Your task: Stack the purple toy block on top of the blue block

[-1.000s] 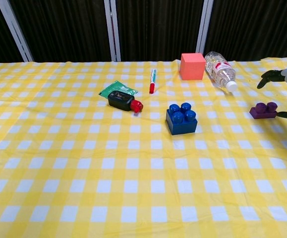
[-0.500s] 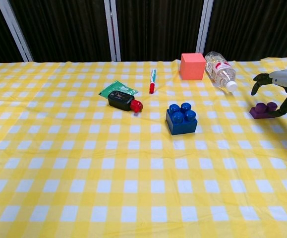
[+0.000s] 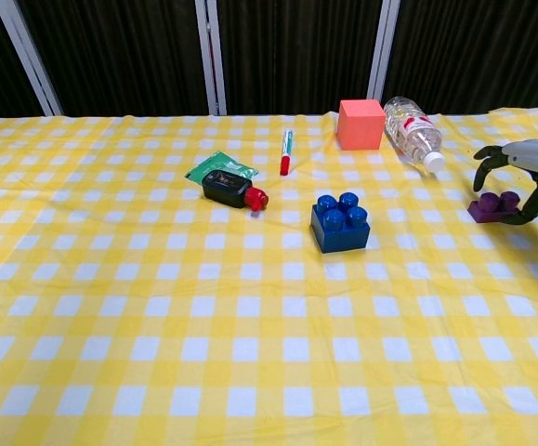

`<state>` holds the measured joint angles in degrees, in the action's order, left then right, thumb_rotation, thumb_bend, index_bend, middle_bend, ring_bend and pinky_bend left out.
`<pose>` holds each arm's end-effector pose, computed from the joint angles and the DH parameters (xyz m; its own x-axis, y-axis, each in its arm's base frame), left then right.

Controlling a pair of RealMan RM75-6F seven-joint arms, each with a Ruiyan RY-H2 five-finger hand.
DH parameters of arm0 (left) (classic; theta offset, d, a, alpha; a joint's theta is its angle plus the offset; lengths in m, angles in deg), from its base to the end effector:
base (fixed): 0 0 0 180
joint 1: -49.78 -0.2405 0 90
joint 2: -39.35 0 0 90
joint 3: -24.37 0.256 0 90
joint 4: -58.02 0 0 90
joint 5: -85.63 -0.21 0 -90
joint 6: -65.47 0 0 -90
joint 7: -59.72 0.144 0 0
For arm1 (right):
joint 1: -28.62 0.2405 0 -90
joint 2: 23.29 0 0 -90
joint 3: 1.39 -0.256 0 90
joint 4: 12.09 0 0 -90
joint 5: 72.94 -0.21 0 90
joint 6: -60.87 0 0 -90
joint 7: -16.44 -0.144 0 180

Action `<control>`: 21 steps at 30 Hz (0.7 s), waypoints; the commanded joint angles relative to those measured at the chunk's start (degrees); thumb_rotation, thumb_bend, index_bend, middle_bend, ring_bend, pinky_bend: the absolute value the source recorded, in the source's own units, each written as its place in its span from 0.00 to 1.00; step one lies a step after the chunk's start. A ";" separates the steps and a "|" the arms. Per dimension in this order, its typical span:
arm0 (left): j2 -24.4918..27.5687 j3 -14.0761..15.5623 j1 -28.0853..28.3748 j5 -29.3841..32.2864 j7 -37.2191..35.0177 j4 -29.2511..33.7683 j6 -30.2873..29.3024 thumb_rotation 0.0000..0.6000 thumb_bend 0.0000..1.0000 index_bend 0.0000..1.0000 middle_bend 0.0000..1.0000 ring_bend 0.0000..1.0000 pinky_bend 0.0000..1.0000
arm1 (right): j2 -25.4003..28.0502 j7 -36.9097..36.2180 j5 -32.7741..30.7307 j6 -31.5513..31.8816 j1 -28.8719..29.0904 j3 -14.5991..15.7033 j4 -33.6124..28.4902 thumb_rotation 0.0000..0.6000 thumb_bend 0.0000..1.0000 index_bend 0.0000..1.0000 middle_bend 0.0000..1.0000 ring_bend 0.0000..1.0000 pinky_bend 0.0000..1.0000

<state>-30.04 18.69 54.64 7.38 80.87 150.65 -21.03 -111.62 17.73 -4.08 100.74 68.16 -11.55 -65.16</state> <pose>-0.3148 0.1891 0.1456 0.6159 -0.0172 0.7876 0.7821 0.1332 -0.6087 -0.2907 -0.4039 0.0371 0.5356 -0.3293 0.7776 -0.8408 -0.1228 0.5272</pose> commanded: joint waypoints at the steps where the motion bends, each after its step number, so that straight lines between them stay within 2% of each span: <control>1: -0.04 0.04 0.03 -0.07 0.06 0.02 -0.04 1.00 0.27 0.12 0.01 0.00 0.12 | -0.33 -0.71 0.42 -0.09 0.03 0.29 0.70 1.00 0.35 0.36 0.00 0.00 0.00; 21: -0.02 0.01 -0.12 0.29 0.48 -0.11 -0.75 1.00 0.27 0.13 0.01 0.00 0.12 | -2.72 -3.14 1.22 -1.95 1.43 0.73 5.36 1.00 0.36 0.40 0.00 0.00 0.00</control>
<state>-30.06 18.71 54.53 7.65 81.33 150.54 -21.76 -114.17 14.71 -2.79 98.98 69.47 -10.80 -60.03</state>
